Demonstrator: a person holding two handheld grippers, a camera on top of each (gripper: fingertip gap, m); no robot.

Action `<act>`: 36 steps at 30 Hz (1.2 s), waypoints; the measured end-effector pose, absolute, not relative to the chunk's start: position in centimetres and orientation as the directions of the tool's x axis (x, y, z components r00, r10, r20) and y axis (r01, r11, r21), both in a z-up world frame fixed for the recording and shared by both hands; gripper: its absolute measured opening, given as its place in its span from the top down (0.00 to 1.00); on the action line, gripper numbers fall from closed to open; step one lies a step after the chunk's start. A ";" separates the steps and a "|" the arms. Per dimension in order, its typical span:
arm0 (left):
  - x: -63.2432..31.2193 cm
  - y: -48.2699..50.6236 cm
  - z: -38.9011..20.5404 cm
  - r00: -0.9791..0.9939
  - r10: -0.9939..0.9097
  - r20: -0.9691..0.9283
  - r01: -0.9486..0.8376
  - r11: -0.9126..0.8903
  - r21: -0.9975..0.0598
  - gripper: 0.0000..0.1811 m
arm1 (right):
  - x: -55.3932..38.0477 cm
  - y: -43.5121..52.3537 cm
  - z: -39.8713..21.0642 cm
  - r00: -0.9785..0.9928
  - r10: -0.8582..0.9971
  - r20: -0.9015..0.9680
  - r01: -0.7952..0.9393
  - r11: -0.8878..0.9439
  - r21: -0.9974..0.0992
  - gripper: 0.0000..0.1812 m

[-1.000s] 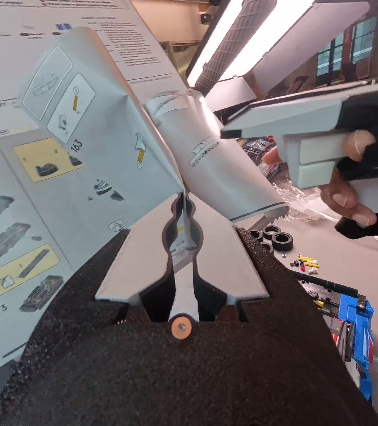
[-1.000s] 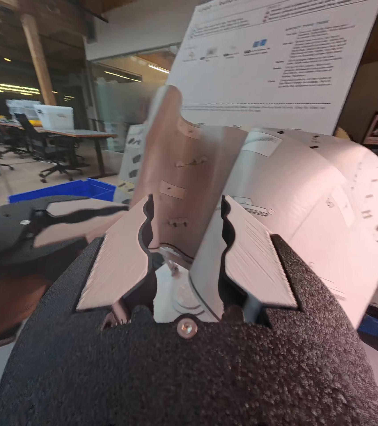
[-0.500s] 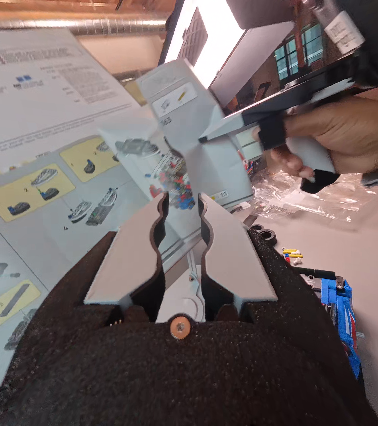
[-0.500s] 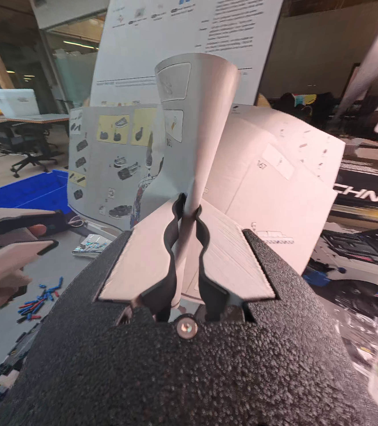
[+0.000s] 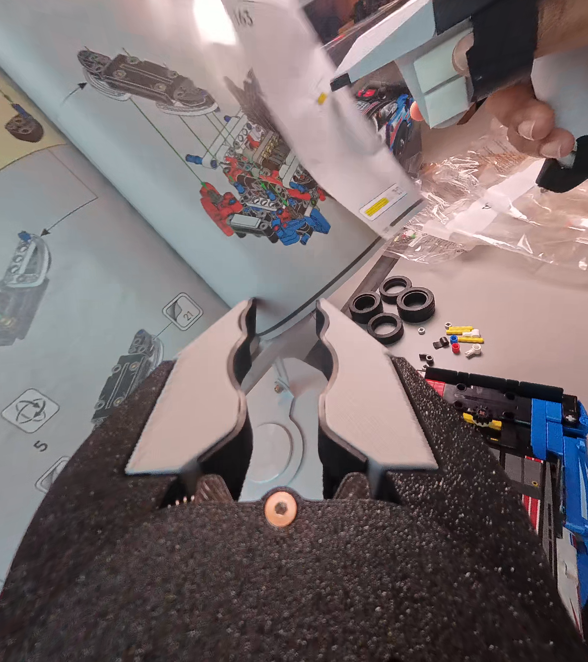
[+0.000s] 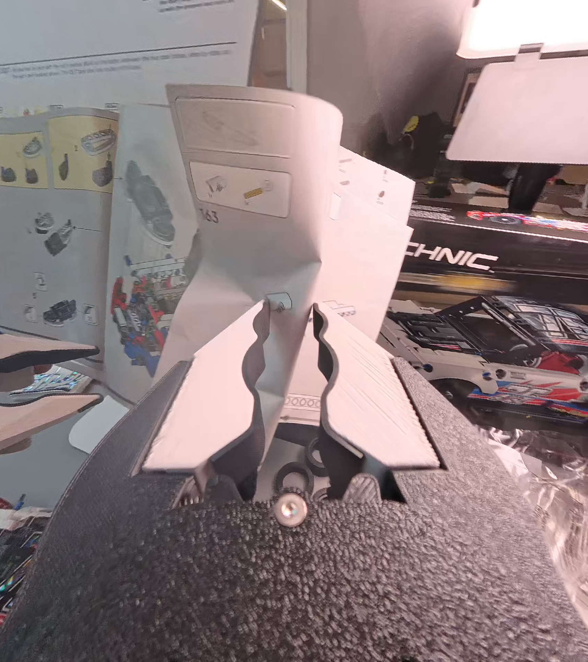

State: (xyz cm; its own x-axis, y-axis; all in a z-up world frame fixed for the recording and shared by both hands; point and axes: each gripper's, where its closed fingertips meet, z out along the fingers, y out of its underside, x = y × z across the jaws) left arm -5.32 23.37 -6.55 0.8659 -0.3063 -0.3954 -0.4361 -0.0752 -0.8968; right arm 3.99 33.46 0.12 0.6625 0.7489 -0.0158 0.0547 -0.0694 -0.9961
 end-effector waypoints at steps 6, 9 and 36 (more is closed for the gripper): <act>-4.4 24.6 -6.4 0.854 -0.321 -0.409 -0.456 -0.081 -0.887 0.82 | 8.3 35.3 -1.4 0.774 0.631 -0.046 0.010 -0.085 -0.996 0.91; -4.2 24.9 -6.4 0.851 -0.326 -0.411 -0.460 -0.086 -0.884 0.82 | 10.6 33.8 0.1 0.802 0.590 -0.087 -0.109 0.001 -0.994 0.90; -5.7 26.0 -2.9 0.916 -0.274 -0.294 -0.328 -0.090 -0.940 0.96 | -3.0 26.7 -14.7 0.514 0.728 0.454 0.489 0.186 -0.852 1.00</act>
State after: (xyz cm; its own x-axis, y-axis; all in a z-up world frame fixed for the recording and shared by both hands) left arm -5.75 26.04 -2.93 0.9160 -0.2736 -0.2936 -0.3283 -0.0901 -0.9403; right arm -3.05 26.67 -14.66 0.5136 0.7280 0.4541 0.4891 0.1864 -0.8521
